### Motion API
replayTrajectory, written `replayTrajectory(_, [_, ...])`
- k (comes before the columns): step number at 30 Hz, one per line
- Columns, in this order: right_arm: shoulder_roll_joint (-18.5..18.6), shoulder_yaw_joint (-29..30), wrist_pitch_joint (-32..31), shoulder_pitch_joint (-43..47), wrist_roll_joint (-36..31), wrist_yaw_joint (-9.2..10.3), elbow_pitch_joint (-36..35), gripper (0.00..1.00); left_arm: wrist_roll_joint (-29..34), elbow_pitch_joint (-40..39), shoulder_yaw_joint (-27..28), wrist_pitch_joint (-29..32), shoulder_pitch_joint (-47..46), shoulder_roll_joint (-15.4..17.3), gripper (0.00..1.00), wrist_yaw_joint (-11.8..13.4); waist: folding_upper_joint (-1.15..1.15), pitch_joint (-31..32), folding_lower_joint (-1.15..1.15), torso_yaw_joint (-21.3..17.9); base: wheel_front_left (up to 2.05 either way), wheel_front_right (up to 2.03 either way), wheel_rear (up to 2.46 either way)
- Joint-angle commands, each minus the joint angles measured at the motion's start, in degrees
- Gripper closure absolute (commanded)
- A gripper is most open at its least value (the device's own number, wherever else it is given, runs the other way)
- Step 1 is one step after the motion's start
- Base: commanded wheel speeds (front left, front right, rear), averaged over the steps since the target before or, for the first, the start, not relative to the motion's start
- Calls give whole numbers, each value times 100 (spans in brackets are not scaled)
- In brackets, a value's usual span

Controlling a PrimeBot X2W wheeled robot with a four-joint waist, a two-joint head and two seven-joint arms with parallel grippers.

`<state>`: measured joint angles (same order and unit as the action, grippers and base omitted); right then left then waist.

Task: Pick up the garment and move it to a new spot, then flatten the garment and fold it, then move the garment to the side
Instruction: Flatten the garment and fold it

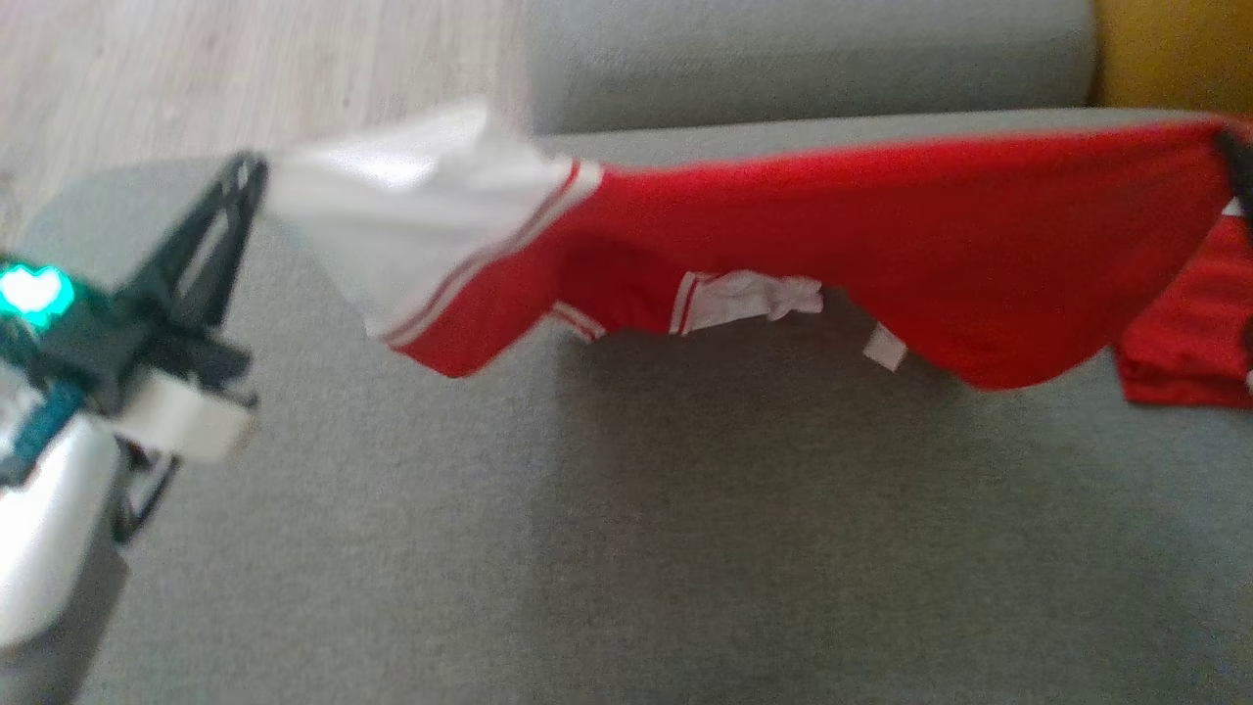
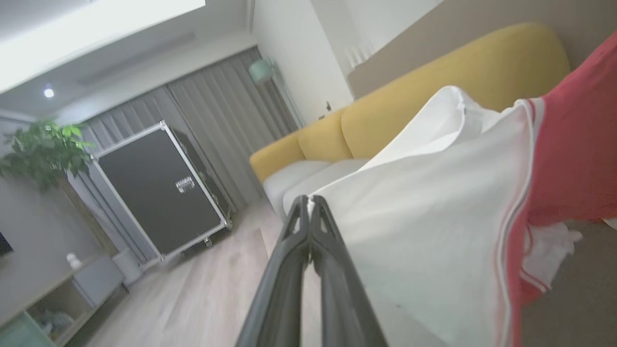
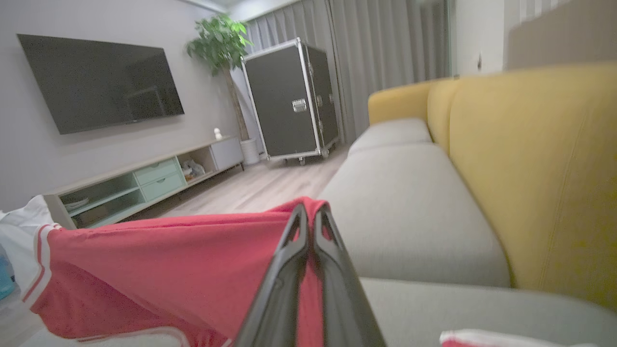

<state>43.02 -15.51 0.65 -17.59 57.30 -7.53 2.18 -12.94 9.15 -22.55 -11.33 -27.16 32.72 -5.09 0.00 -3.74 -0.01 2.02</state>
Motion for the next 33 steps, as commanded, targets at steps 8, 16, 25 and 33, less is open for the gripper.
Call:
replayTrajectory(8, [544, 462, -671, -1108, -345, 4, -680, 100, -143, -707, 361, 523, -1621, 521, 100, -135, 0, 433, 1, -337, 0, 0, 0])
replayTrajectory(16, [173, 1, -1115, -2655, -746, 4, -225, 100, -828, 7, 275, 887, -2892, 339, 100, -218, 0, 152, 1, -430, 0, 0, 0])
replayTrajectory(25, [-609, -984, -665, -4374, -1441, 4, 1304, 100, -756, 1835, -259, 545, -4376, 16, 100, -236, 0, -1021, 1, -278, 0, 0, 0])
replayTrajectory(33, [-912, -1436, 749, -5784, -2171, 4, 2604, 100, -495, 2758, -46, -320, -5708, -406, 100, 69, 0, -1733, 1, -112, 0, 0, 0])
